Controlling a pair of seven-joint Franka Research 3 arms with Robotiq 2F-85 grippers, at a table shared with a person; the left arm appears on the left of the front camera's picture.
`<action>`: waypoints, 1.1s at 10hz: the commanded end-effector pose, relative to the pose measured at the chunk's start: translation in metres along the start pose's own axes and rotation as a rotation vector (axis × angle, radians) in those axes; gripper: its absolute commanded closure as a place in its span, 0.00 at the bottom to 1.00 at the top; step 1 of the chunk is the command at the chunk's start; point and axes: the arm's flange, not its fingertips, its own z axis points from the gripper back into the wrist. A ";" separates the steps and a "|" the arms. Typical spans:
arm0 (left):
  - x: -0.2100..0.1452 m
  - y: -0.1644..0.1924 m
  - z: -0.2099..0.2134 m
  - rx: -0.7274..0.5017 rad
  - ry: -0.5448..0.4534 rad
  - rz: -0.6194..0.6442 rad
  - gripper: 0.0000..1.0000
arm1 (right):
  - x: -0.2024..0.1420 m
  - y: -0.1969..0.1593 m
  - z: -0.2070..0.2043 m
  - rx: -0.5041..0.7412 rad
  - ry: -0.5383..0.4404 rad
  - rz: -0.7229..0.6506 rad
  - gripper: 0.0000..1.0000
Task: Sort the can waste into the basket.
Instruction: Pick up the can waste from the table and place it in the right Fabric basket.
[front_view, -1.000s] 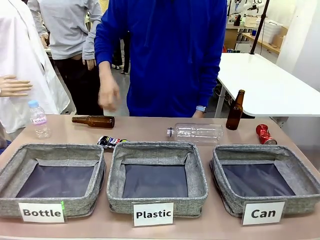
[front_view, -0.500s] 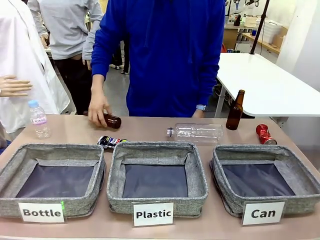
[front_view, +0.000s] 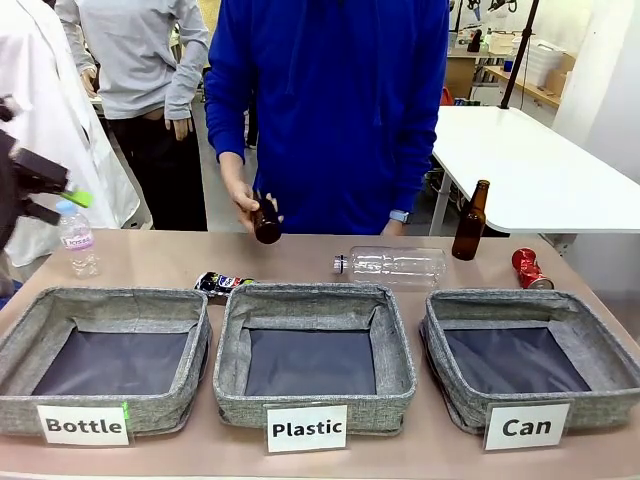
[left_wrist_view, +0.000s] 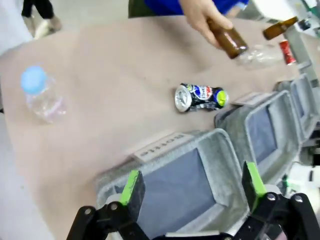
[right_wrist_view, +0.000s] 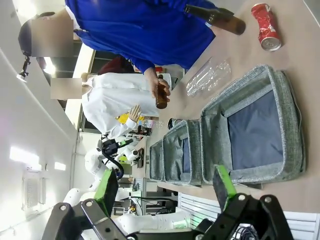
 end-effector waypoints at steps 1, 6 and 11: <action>0.008 0.003 0.015 -0.052 -0.012 -0.004 0.00 | 0.003 0.002 0.001 0.018 -0.009 0.028 0.00; -0.044 0.053 0.100 -0.223 -0.143 0.071 0.00 | 0.003 0.002 0.001 0.018 -0.009 0.028 0.00; -0.102 0.086 0.200 -0.254 -0.129 0.044 0.00 | 0.003 0.002 0.001 0.018 -0.009 0.028 0.00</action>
